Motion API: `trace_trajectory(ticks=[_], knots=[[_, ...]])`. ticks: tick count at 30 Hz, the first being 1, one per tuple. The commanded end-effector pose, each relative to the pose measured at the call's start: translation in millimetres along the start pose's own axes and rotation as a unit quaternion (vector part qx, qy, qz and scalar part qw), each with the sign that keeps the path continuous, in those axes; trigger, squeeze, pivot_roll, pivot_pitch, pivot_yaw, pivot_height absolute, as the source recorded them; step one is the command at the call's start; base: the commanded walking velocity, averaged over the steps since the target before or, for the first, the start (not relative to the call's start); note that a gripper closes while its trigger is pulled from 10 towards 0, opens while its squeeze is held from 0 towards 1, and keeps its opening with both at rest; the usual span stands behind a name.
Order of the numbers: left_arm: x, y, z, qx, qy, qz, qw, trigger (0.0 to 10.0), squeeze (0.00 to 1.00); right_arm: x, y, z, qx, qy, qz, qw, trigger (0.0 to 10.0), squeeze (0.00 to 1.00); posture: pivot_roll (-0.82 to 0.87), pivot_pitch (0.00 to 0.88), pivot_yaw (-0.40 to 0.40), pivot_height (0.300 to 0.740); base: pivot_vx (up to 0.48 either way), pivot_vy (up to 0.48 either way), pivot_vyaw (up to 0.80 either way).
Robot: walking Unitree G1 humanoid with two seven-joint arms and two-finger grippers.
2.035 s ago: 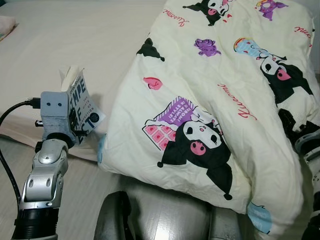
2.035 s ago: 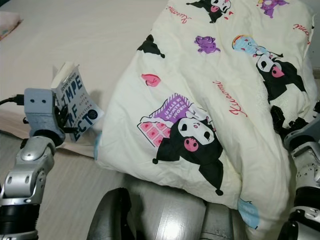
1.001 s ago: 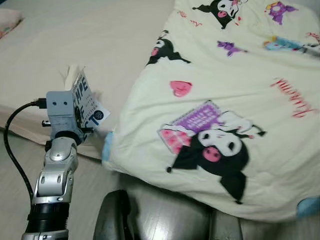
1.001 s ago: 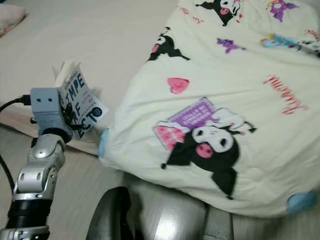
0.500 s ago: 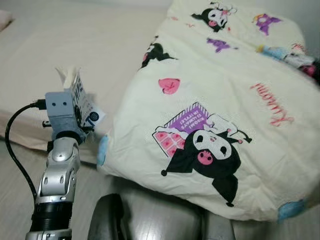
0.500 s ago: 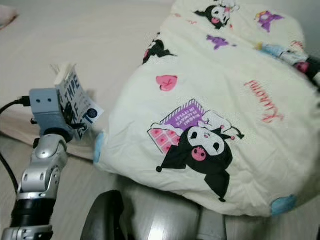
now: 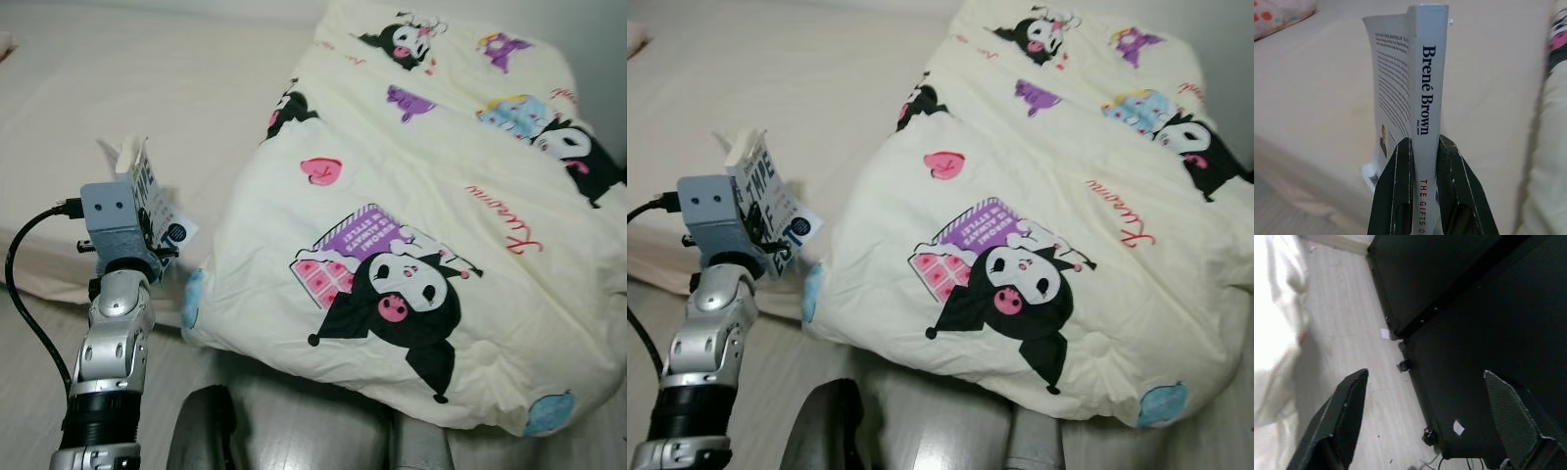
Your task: Clean up the room
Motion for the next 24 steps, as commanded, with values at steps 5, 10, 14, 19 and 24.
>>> trace_trajectory(ticks=[5,10,14,19,24], knots=[[-5.9,-2,9.2,0.004,0.018,-0.002,1.0,10.0,0.0,-0.5,12,-1.8,-0.048,-0.004,-0.031,0.998,10.0,1.0,-0.09,0.145,-0.009,0.5,0.0,0.0,0.0],[-16.1,15,25.1,0.014,0.045,-0.027,0.999,10.0,0.0,10.2,71,39.5,-0.196,0.09,-0.151,0.965,10.0,0.0,-0.08,0.094,-0.023,0.5,0.0,0.0,0.0],[-20.4,21,30.7,0.028,0.054,-0.032,0.998,10.0,0.0,35.4,106,88.8,-0.28,0.201,-0.214,0.914,10.0,0.0,-0.08,0.076,-0.027,0.505,0.0,0.0,0.0],[-21.9,22,38.4,0.033,0.072,-0.03,0.996,10.0,0.0,72.8,126,153.2,-0.296,0.297,-0.249,0.873,10.0,0.0,-0.06,0.038,-0.03,0.515,0.0,0.0,0.0],[-23.3,23,47.9,0.033,0.093,-0.024,0.995,10.0,0.0,101.2,139,191.4,-0.301,0.35,-0.269,0.845,10.0,0.0,-0.05,0.023,-0.03,0.525,0.0,0.0,0.0]])
Point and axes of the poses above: a point about 5 cm out from each wrist's last joint towards the gripper, its own x axis pointing back from the gripper into the wrist, its own y axis along the axis of the wrist's last joint, z = x × y, the point moved 6 cm from there along -x, pointing out of the wrist towards the gripper, and after that the axes turned 9 degrees about x, right-handed, at the moved point
